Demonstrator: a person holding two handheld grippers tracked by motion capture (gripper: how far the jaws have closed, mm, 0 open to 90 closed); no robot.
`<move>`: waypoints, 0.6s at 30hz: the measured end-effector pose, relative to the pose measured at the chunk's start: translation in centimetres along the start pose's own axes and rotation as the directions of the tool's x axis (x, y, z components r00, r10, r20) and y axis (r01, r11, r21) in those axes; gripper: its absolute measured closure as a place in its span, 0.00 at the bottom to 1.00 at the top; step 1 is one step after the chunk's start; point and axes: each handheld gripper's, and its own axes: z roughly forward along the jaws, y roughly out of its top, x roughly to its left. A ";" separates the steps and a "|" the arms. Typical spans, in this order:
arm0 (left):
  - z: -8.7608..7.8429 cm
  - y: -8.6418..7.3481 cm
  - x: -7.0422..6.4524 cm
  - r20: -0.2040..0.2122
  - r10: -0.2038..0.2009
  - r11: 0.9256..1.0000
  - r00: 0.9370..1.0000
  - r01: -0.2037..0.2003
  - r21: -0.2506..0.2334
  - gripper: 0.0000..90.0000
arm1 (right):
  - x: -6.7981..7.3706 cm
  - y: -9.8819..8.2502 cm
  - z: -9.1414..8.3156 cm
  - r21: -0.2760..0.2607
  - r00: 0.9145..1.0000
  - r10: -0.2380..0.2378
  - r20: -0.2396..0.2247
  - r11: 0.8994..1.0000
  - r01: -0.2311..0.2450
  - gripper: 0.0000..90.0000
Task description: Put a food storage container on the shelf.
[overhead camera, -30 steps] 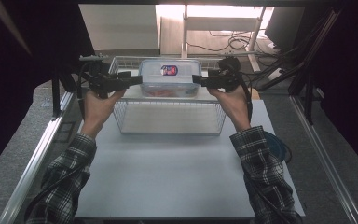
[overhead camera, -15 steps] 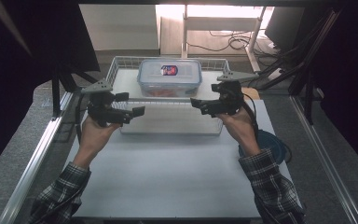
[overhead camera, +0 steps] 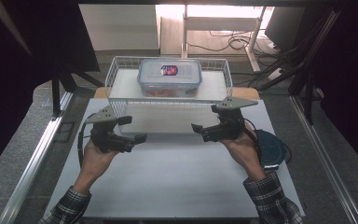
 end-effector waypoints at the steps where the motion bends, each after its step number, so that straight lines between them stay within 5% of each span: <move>1: 0.0 0.0 0.0 0.000 0.000 1.000 1.000 0.000 0.000 0.08 | 0.0 0.0 0.0 0.000 1.000 0.000 0.000 1.000 0.000 0.02; 8: 0.5 -3.6 -0.6 -0.014 -0.010 1.000 1.000 0.010 0.011 0.07 | 0.9 -3.3 0.0 0.046 1.000 -0.012 0.010 0.999 0.012 0.00; 18: 1.1 -6.2 -1.4 -0.029 0.005 0.998 1.000 -0.003 0.063 0.07 | 1.9 -6.7 -0.3 0.033 1.000 0.008 0.003 0.999 -0.008 0.00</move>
